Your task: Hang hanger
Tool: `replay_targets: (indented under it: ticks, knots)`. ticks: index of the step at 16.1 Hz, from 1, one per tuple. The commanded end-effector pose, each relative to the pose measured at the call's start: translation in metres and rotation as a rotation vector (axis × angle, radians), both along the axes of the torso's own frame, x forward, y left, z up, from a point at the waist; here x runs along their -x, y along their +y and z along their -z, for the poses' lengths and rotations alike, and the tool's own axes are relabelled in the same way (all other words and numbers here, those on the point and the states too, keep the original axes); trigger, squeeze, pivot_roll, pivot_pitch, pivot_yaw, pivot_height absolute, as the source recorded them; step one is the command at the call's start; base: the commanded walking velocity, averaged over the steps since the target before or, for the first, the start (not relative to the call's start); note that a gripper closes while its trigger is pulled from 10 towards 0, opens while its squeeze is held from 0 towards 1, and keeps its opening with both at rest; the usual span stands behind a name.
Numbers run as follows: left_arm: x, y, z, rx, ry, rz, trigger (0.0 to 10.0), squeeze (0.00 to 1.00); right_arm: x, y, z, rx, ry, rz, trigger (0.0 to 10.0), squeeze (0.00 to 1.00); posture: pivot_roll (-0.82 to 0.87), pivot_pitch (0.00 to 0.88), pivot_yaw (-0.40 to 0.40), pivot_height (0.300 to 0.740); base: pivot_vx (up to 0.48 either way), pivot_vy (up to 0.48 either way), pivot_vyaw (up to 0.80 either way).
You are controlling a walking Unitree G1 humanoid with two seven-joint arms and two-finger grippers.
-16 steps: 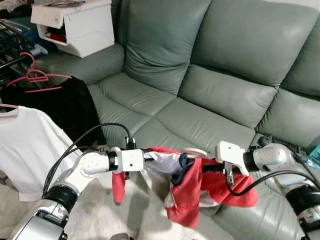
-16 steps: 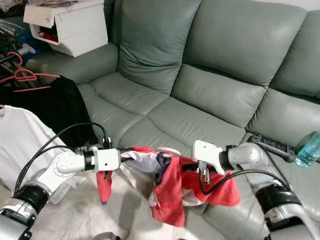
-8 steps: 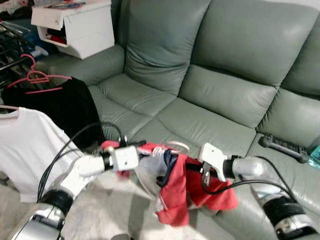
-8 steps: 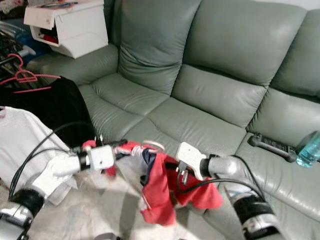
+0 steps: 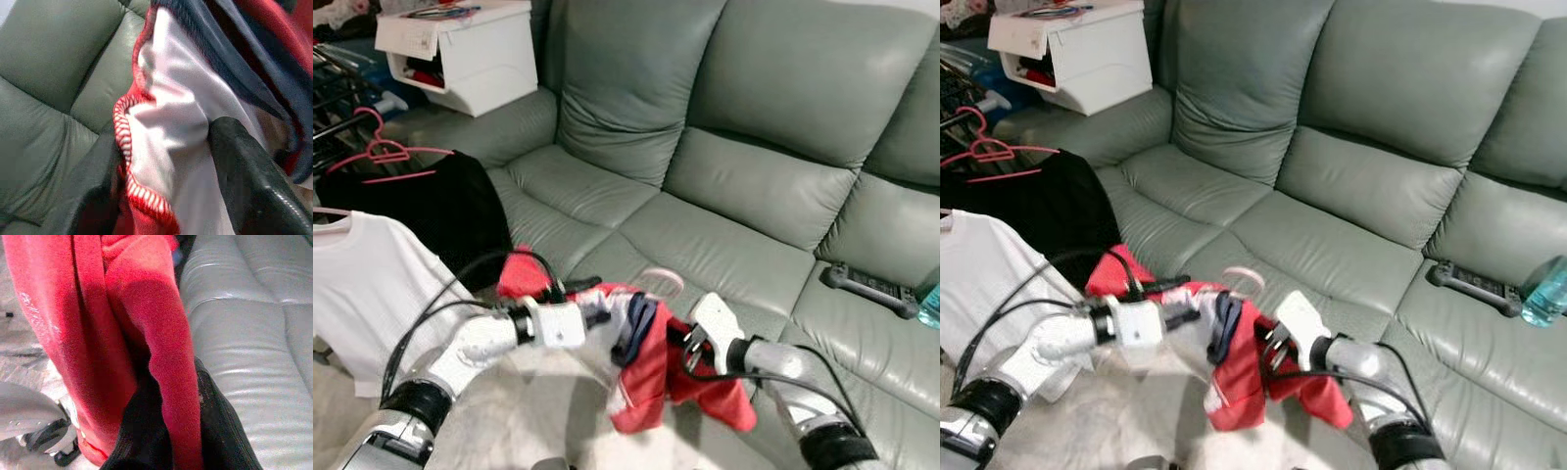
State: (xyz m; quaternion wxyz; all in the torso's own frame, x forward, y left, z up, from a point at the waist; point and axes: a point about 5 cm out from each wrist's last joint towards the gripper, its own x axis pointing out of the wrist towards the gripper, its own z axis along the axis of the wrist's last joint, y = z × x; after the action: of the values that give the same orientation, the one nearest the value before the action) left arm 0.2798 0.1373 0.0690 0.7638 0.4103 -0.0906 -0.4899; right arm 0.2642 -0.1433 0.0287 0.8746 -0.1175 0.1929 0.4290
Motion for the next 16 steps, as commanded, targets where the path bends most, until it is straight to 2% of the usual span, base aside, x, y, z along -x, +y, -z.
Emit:
replay_targets:
  ticks: [1,2,4,7,8,10,13,14,15,16]
  knots:
    - [-0.003,-0.004,0.001,-0.032,-0.044,0.005,10.0,1.0,-0.01,0.007,-0.02,-0.048,-0.082,0.004,0.0,0.0,-0.09,0.0,0.056,0.74,0.0,0.0,0.0]
    - [-0.01,-0.004,-0.008,-0.035,-0.139,-0.018,10.0,1.0,-0.009,0.007,-0.02,-0.045,-0.078,0.001,0.0,0.0,-0.09,0.0,0.052,0.74,0.0,0.0,0.0]
    - [-0.019,-0.005,-0.019,0.001,-0.211,-0.053,10.0,1.0,-0.005,0.011,-0.02,-0.061,-0.056,-0.039,0.0,0.0,-0.09,0.0,0.044,0.74,0.0,0.0,0.0]
    - [-0.027,-0.003,-0.019,-0.052,-0.243,-0.069,10.0,1.0,0.004,0.019,-0.019,-0.043,-0.014,-0.149,0.0,0.0,-0.09,0.0,0.042,0.74,0.0,0.0,0.0]
    - [-0.035,0.004,-0.019,-0.026,-0.222,-0.164,10.0,1.0,-0.002,0.016,-0.017,0.003,-0.023,-0.101,0.0,0.0,-0.09,0.0,0.042,0.74,0.0,0.0,0.0]
    - [-0.037,0.014,-0.011,0.016,-0.152,-0.29,10.0,1.0,-0.009,0.012,-0.017,0.005,-0.041,0.01,0.0,0.0,-0.09,0.0,0.041,0.74,0.0,0.0,0.0]
    - [-0.026,0.036,0.015,0.122,-0.013,-0.526,10.0,1.0,-0.007,0.01,-0.013,-0.032,-0.007,0.117,0.0,0.0,-0.09,0.0,0.037,0.74,0.0,0.0,0.0]
    - [-0.023,0.044,0.023,0.208,0.049,-0.657,10.0,0.45,-0.006,0.009,-0.009,-0.029,0.017,0.169,0.0,0.0,-0.09,0.0,0.036,0.74,0.0,0.0,0.0]
    - [-0.021,0.05,0.03,0.297,0.113,-0.793,10.0,0.4,-0.008,0.008,-0.007,-0.044,0.043,0.229,0.0,0.0,-0.08,0.0,0.034,0.74,0.0,0.0,0.0]
    - [-0.017,0.059,0.039,0.438,0.198,-0.986,10.0,0.4,-0.013,0.006,-0.007,-0.079,0.063,0.336,0.0,0.0,-0.08,0.0,0.032,0.74,0.0,0.0,0.0]
